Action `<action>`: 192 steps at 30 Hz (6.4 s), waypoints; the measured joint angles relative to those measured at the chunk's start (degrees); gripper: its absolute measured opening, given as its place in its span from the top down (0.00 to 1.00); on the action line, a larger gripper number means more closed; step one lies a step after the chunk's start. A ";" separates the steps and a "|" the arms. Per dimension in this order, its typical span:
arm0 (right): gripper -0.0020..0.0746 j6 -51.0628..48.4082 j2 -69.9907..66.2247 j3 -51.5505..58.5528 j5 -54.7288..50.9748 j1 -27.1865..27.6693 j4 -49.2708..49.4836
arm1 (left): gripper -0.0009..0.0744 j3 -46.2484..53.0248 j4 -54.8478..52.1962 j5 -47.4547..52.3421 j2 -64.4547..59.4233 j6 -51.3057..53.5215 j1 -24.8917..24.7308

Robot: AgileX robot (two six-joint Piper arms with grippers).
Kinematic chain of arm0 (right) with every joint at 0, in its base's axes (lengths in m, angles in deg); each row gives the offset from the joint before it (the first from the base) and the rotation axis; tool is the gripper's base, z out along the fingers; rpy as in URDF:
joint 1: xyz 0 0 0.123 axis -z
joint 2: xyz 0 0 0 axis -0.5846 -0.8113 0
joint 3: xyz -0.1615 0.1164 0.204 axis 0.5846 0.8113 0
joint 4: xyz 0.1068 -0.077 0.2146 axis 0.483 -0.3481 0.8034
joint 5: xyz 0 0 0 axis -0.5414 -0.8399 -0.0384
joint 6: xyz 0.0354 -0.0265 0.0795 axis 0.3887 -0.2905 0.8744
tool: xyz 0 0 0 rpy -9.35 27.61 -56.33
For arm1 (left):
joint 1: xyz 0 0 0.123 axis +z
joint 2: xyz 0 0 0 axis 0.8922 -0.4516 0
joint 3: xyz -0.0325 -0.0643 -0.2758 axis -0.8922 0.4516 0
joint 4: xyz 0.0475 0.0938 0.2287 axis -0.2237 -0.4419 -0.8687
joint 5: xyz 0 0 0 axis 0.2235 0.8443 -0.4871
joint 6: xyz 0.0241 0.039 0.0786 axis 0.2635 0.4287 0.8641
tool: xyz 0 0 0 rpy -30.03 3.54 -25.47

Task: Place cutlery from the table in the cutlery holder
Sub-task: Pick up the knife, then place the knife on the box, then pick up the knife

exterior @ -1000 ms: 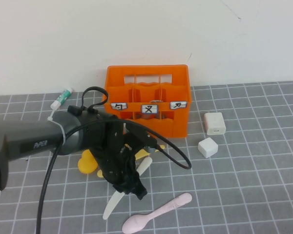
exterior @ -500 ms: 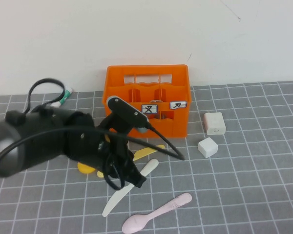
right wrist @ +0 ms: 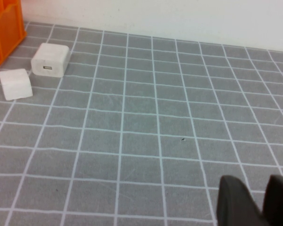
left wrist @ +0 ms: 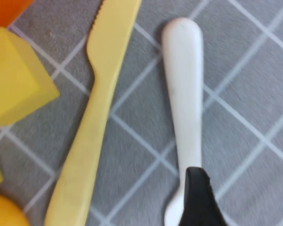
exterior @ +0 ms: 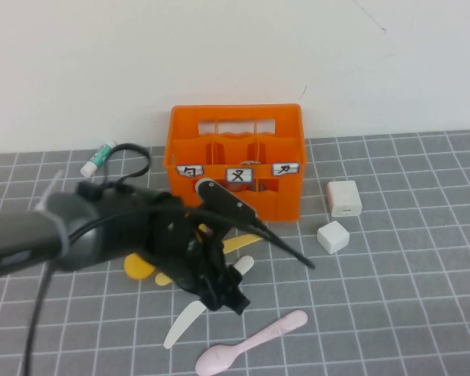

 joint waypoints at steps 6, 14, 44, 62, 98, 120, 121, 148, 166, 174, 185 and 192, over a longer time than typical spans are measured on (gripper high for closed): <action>0.78 0.00 0.00 0.00 0.00 0.00 0.00 | 0.55 -7.50 -1.58 6.13 -7.42 -1.77 0.00; 0.78 0.00 0.00 0.00 0.00 0.00 0.00 | 0.62 -11.65 -4.15 8.91 -12.08 -3.00 0.00; 0.78 0.00 0.00 0.00 0.00 0.00 0.00 | 0.87 -8.94 -1.92 12.36 1.37 -2.16 0.02; 0.78 0.00 0.00 0.00 0.00 0.00 0.00 | 0.87 5.46 6.16 -30.04 17.01 0.06 1.83; 0.78 0.00 0.00 0.00 0.00 0.00 0.00 | 0.87 -6.66 -12.80 -81.85 -5.65 -26.96 1.40; 0.78 0.00 0.00 0.00 0.00 0.00 0.00 | 0.60 -10.57 -12.80 -78.86 -17.58 -29.02 0.67; 0.78 0.00 0.00 0.00 0.00 0.00 0.00 | 0.55 -10.57 -12.80 -77.00 -17.25 -29.45 0.67; 0.78 0.00 0.00 0.00 0.00 0.00 0.00 | 0.82 -9.36 -30.52 16.86 10.60 -32.26 1.34; 0.78 0.00 0.00 0.00 0.00 0.00 0.00 | 0.82 -9.36 -4.56 36.91 1.20 11.85 1.96; 0.78 0.00 0.00 0.00 0.00 0.00 0.00 | 0.82 -9.21 -6.04 21.49 1.20 11.99 7.00; 0.78 0.00 0.00 0.00 0.00 0.00 0.00 | 0.40 -9.08 -5.82 10.55 -5.58 10.89 9.35; 0.78 0.00 0.00 0.00 0.00 0.00 0.00 | 0.39 -9.08 -5.82 5.39 -10.23 9.70 9.35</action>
